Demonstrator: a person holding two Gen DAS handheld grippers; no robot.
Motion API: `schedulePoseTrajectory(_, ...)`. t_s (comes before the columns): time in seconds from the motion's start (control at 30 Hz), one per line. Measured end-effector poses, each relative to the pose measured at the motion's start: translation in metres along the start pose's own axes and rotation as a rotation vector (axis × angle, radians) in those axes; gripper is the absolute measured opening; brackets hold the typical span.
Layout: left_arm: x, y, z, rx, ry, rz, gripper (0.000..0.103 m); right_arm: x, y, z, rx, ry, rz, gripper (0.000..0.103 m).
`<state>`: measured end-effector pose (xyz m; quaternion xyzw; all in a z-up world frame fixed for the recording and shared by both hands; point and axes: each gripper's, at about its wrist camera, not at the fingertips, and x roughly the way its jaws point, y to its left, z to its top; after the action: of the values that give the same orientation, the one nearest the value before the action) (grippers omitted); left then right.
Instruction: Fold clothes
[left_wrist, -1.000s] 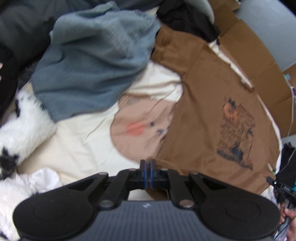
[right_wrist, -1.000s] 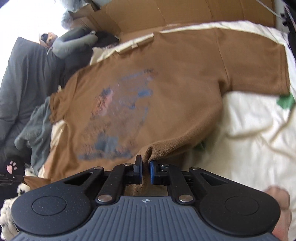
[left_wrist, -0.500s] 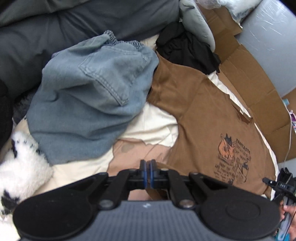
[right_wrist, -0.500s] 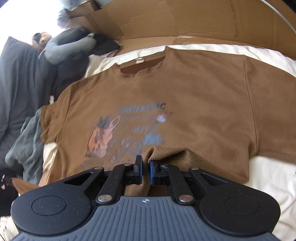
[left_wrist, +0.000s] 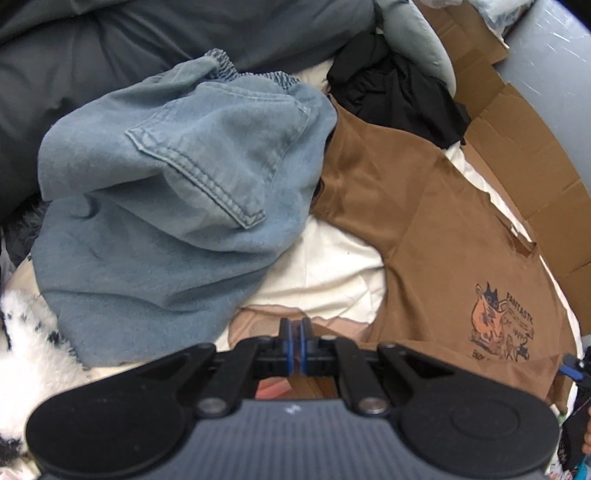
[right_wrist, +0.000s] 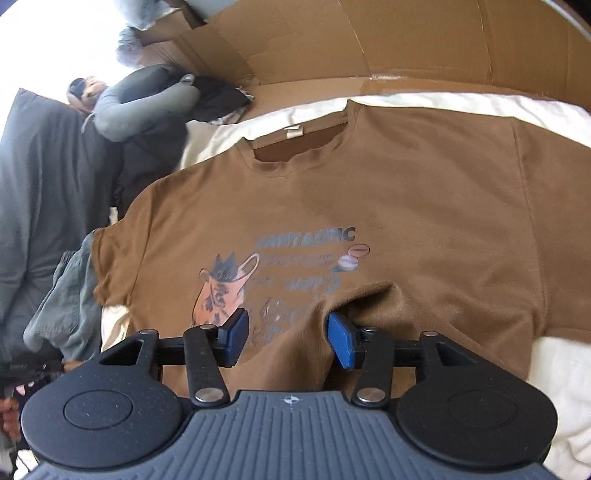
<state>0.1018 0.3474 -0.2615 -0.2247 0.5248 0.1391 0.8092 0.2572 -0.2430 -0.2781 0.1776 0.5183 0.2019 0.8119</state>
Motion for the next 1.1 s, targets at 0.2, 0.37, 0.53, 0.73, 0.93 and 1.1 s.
schedulePoseTrajectory(0.2,-0.001,0.000,-0.002,0.002,0.004,-0.012,0.003,-0.023,-0.009,-0.037,0.004,-0.006,0.022,0.054)
schedulePoseTrajectory(0.37,-0.003,0.001,-0.005,0.007,0.012,-0.017,0.003,-0.016,-0.019,-0.074,0.015,0.045,0.025,0.053)
schedulePoseTrajectory(0.53,-0.002,0.001,-0.009,0.013,0.024,-0.022,0.003,0.007,-0.013,-0.097,-0.004,0.086,0.049,0.053)
schedulePoseTrajectory(0.73,-0.002,0.002,-0.011,0.014,0.033,-0.021,0.003,0.037,0.002,-0.116,-0.059,0.117,0.070,0.054)
schedulePoseTrajectory(0.93,-0.002,0.001,-0.011,0.016,0.038,-0.016,0.003,0.055,0.009,-0.116,-0.038,0.087,0.075,0.044)
schedulePoseTrajectory(1.1,-0.005,-0.002,-0.013,0.026,0.035,-0.022,0.003,0.046,0.009,-0.114,-0.007,0.098,0.096,0.005)
